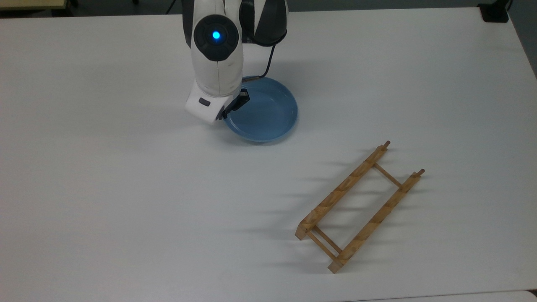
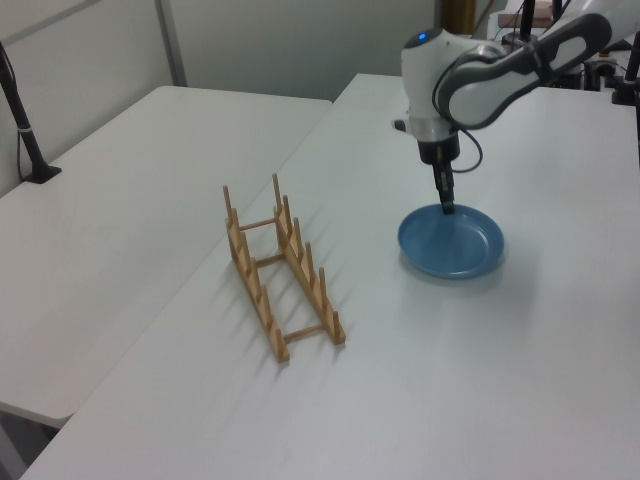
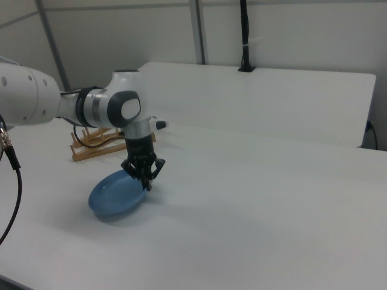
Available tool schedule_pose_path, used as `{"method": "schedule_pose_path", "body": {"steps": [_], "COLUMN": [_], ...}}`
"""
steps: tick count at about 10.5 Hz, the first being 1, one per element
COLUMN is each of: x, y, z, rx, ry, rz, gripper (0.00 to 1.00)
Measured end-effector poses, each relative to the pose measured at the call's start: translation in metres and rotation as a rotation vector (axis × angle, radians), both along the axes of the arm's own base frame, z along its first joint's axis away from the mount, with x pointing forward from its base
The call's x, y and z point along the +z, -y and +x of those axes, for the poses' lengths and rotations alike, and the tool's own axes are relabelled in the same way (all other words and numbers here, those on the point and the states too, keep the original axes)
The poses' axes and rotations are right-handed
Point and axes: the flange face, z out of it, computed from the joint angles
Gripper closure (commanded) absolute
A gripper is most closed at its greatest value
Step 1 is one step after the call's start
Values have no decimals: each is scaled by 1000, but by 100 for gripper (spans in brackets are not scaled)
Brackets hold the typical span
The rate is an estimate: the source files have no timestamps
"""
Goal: Place plate in plate rack
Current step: 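Lift the blue plate by its rim and tilt it upright toward the rack, then lower the upright plate between the wooden rack's pegs and open the gripper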
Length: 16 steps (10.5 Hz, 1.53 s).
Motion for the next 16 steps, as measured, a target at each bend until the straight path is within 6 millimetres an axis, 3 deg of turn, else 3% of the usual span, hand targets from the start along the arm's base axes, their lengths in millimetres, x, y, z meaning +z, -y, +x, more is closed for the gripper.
{"method": "schedule_pose_path", "body": {"steps": [1,3,6,9,12,16], "x": [21,82,163,213,235,214], "y": [0,-12,-60,-112,-183,-257], "z": [8,25,34,39,35,23], "rx": [-14,-56,-148,-227,-298,-309], "ry": [19,120,287,455,711,910], "rz": [-3,-5,14,46,-24,-122], "gripper": [100,100,100,100,100,100]}}
